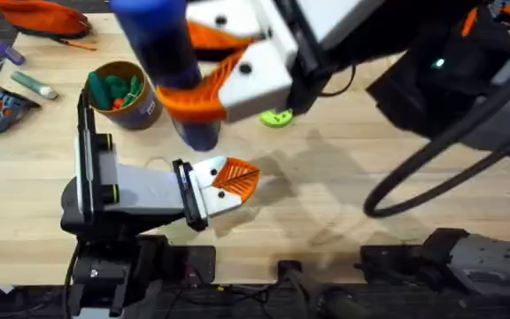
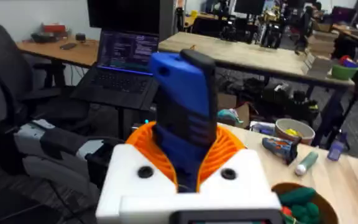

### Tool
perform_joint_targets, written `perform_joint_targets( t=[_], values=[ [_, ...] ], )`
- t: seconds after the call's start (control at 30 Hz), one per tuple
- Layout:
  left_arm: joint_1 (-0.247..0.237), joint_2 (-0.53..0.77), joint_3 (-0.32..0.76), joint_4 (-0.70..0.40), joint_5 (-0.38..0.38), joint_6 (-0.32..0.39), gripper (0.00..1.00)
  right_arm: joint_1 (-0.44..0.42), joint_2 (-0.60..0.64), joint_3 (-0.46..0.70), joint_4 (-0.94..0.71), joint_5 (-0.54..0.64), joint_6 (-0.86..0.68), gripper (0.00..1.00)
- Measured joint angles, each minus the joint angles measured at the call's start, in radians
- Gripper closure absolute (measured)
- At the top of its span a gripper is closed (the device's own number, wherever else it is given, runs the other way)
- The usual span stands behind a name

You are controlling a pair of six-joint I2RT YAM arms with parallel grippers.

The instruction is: Pick up the gripper from the table and insert it into the empty holder that is missing its gripper. Then pick up a screw, insert it into the mounting hole, and use the screwdriver to tighten it. Finally, clean up the table by picking up the vegetable and placing it into the bucket.

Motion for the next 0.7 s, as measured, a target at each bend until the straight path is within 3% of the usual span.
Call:
perform_joint_targets(
  t=[0.4,0.6,0.7],
  values=[
    [0.0,0.0,0.0,0.0,0.0,0.0,0.988,-0.083,0.0,0.088,-0.272,-0.01,0.004,0.886],
    [0.0,0.0,0.0,0.0,0.0,0.0,0.988,-0.183,0.0,0.155,-0.623,0.0,-0.089,0.886],
    [0.0,0.0,0.0,0.0,0.0,0.0,0.988,-0.242,0.0,0.21,-0.865,0.067,-0.183,0.886]
  ],
)
